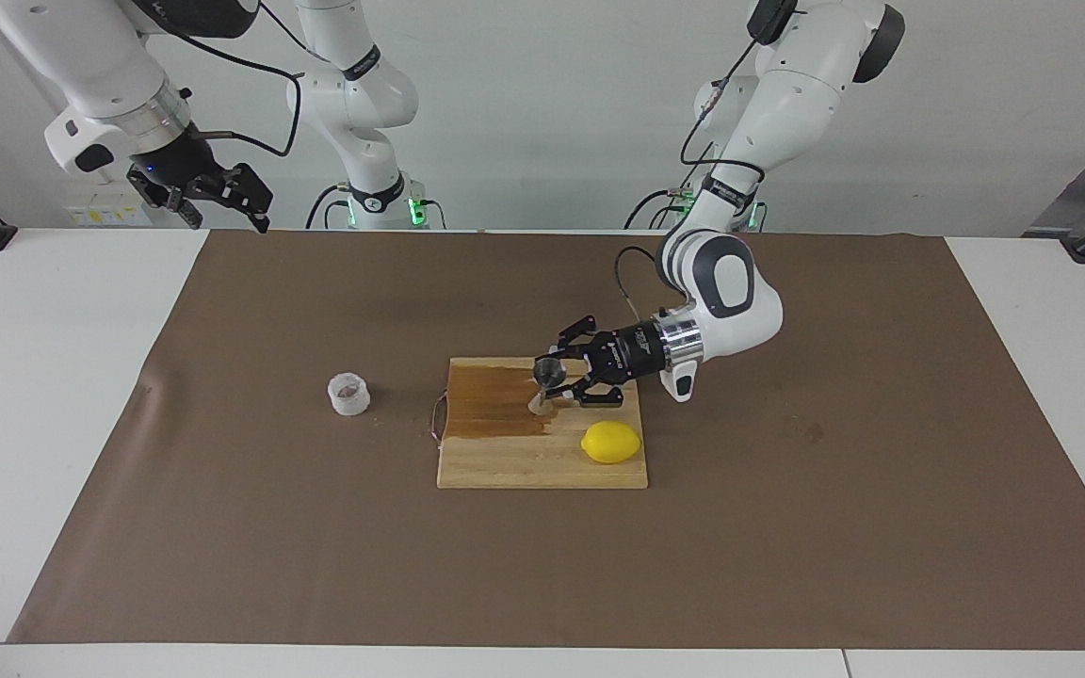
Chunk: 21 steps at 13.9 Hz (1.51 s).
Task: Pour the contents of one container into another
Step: 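Lower the silver cup onto the middle of the wooden board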
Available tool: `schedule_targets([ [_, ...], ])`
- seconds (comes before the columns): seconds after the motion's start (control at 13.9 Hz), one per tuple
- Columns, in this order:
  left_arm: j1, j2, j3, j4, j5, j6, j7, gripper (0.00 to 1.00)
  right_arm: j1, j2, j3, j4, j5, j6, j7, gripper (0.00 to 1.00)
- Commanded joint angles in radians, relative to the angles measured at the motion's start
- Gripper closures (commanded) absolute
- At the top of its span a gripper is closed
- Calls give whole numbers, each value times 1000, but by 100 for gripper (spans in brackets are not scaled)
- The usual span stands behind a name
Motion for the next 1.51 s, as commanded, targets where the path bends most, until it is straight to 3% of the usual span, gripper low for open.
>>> schedule_targets([
  [0.0,-56,-42,23,-48,-129,75,93,100,1,4,-3,5,-3,1,-7,0],
  [0.72,-194,-51,58,-71,-355,210,239,100,3,4,-3,5,-5,2,-7,0],
  [0.86,-242,-55,110,-71,-367,212,239,100,1,4,-3,5,-5,2,-7,0],
  [1.44,-265,-51,127,-79,-381,210,290,100,1,4,-3,5,-5,2,-7,0],
])
